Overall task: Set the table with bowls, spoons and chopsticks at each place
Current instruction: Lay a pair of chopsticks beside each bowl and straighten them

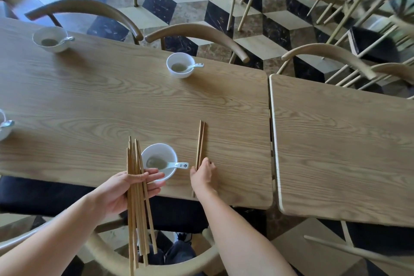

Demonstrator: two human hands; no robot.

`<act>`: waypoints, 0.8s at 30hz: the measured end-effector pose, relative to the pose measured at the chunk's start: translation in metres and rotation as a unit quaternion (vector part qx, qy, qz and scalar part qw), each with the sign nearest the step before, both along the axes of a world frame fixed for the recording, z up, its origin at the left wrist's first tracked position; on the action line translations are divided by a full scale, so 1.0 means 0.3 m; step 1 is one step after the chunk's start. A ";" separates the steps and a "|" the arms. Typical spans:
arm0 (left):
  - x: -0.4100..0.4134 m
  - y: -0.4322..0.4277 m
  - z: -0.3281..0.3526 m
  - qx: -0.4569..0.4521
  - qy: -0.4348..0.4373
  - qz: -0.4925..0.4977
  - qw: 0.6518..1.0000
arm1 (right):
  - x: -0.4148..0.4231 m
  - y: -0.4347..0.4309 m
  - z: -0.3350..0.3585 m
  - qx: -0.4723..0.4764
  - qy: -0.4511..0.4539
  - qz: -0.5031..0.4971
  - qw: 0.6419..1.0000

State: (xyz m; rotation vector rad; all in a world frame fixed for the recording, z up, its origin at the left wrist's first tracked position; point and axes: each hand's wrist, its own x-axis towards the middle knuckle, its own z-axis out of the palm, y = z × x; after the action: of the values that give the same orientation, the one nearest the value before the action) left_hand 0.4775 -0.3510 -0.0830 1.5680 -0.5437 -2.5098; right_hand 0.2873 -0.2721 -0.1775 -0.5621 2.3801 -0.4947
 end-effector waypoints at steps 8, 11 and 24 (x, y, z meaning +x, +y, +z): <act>-0.118 -0.131 0.008 -0.021 0.027 -0.004 0.999 | -0.142 -0.161 0.003 -0.013 0.065 0.022 0.998; -0.165 -0.170 0.001 -0.029 0.035 -0.014 0.999 | -0.164 -0.189 -0.018 -0.002 0.074 0.058 0.996; -0.265 -0.180 -0.007 -0.019 0.031 -0.015 0.999 | -0.182 -0.201 -0.043 0.001 0.072 0.055 0.996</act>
State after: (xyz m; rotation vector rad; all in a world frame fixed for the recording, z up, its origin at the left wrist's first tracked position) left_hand 0.3981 -0.4049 -0.0850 1.4732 -0.6075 -2.5440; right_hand 0.2327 -0.3323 -0.1904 -0.7450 2.4686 -0.4159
